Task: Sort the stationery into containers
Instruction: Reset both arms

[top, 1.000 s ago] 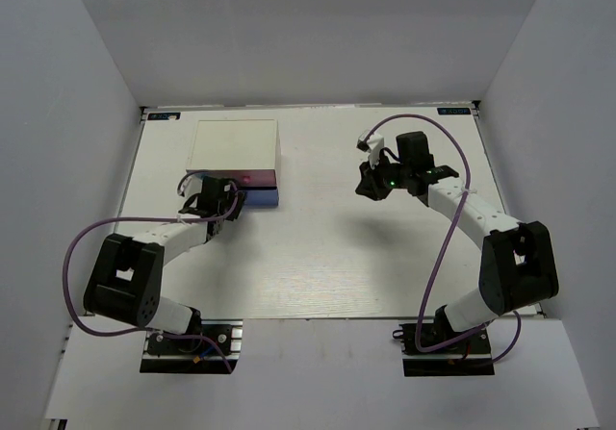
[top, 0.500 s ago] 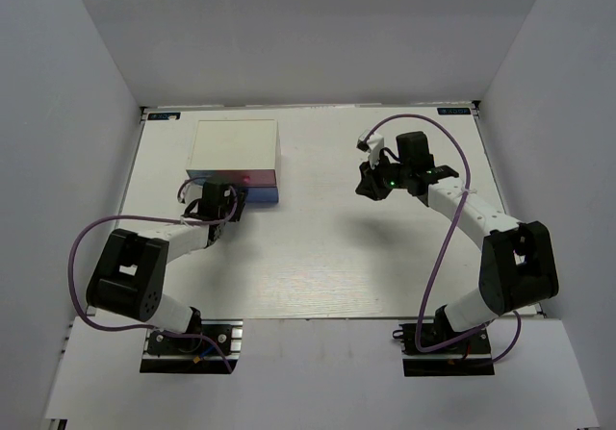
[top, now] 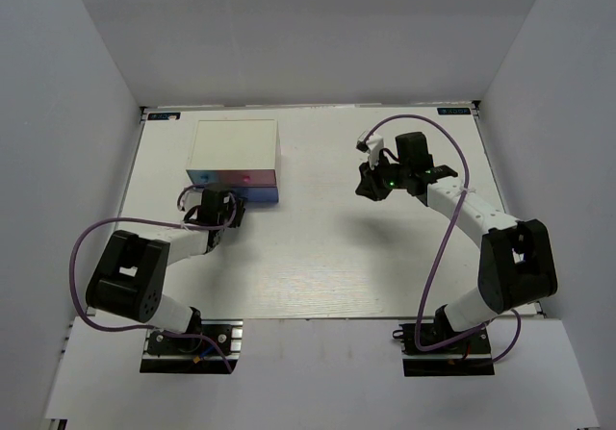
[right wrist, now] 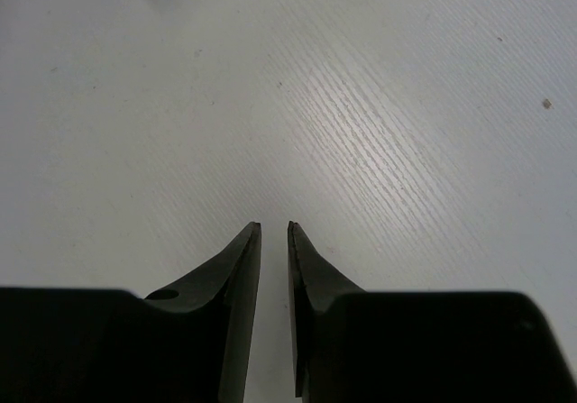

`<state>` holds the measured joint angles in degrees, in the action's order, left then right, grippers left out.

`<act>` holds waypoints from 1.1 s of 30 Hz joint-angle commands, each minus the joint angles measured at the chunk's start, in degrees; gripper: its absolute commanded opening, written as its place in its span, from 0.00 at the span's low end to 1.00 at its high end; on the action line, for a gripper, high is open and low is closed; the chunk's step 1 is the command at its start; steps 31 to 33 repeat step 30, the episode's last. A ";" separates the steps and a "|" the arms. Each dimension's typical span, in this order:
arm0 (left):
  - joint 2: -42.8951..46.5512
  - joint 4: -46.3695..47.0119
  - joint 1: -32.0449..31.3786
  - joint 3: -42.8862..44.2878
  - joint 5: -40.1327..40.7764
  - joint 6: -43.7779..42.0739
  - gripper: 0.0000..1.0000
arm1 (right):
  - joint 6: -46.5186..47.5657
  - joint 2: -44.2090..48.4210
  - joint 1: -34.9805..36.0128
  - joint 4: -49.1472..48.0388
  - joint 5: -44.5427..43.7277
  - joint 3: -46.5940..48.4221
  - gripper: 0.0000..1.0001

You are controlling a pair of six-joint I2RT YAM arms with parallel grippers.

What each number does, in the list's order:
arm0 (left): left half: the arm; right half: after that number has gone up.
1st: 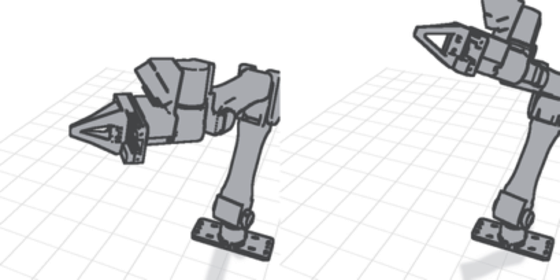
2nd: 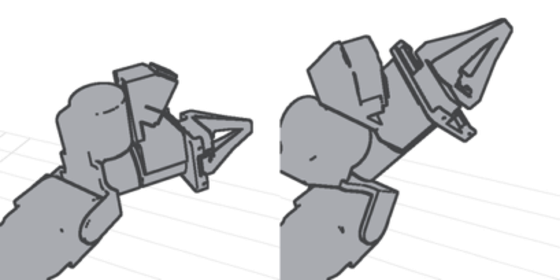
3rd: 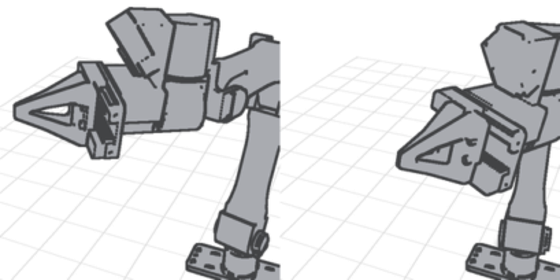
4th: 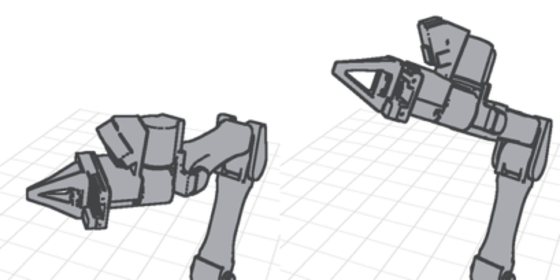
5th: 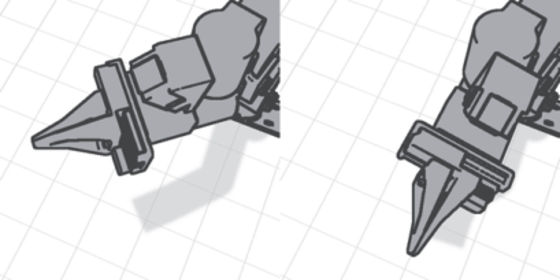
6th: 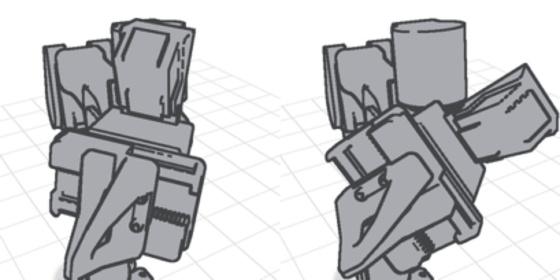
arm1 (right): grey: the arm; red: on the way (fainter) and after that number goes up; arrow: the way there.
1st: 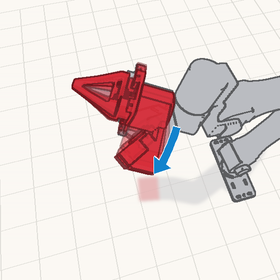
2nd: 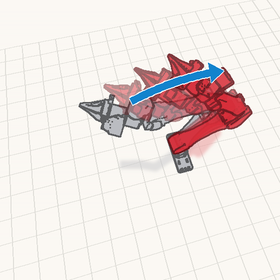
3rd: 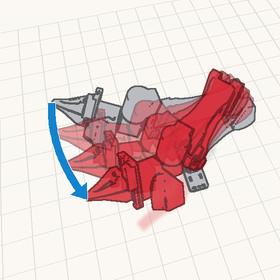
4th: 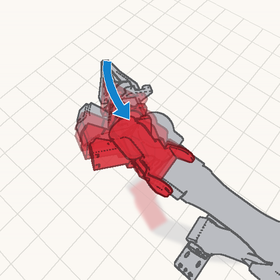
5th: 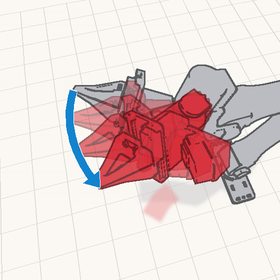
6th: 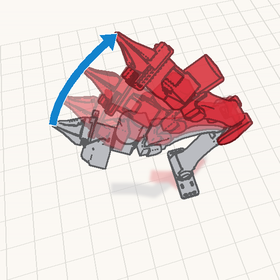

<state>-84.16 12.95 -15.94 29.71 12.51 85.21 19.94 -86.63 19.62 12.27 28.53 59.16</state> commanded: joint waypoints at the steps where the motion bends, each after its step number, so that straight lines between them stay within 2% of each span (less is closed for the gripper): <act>1: 3.29 -5.91 -0.22 -0.53 -2.31 -0.56 0.42 | 0.62 0.23 -0.19 -0.23 -0.06 1.58 0.25; 3: 7.14 -7.76 -0.75 -3.07 -2.84 -0.57 0.39 | 0.89 0.67 -0.28 -0.32 -0.06 1.05 0.27; 5: 10.32 -10.04 -0.75 -6.23 -4.51 -1.97 0.38 | 0.80 0.76 -0.19 -0.58 -0.14 0.88 0.33; 6: 13.38 -10.57 -0.75 -7.20 -6.52 -2.85 0.38 | 0.71 0.67 -0.28 -0.58 -0.15 0.70 0.37; 7: 14.71 -11.97 -0.75 -8.00 -7.58 -5.47 0.38 | 0.80 0.76 -0.11 -0.67 -0.15 0.78 0.45; 9: 17.18 -13.47 -0.75 -8.53 -10.73 -9.51 0.50 | 0.71 0.76 -0.19 -0.67 -0.06 0.61 0.60; 10: 19.10 -14.70 -0.75 -8.53 -11.71 -12.23 0.57 | 0.62 0.85 -0.19 -0.67 0.03 0.61 0.79; 11: 19.82 -15.67 -0.75 -7.40 -12.59 -18.26 0.73 | 0.53 0.85 -0.11 -0.93 -0.06 0.78 0.90; 14: 20.87 -19.19 -1.28 -3.44 -17.06 -28.82 0.96 | -0.69 1.11 -0.28 -1.28 -0.67 0.87 0.90; 16: 22.36 -18.58 -1.28 -2.12 -19.70 -34.55 1.00 | -2.10 1.46 -0.19 -1.55 -2.33 1.05 0.90; 25: 28.43 -10.31 -1.28 1.57 -27.19 -48.11 1.00 | -8.87 1.90 -0.28 -0.40 -10.95 3.69 0.90; 29: 29.49 -9.00 -1.28 2.19 -27.81 -51.80 1.00 | -9.57 4.44 -0.54 -3.04 -14.38 1.41 0.90; 33: 29.49 -9.00 -1.28 2.19 -28.33 -52.33 1.00 | -9.57 4.97 -0.72 -3.39 -13.60 1.23 0.90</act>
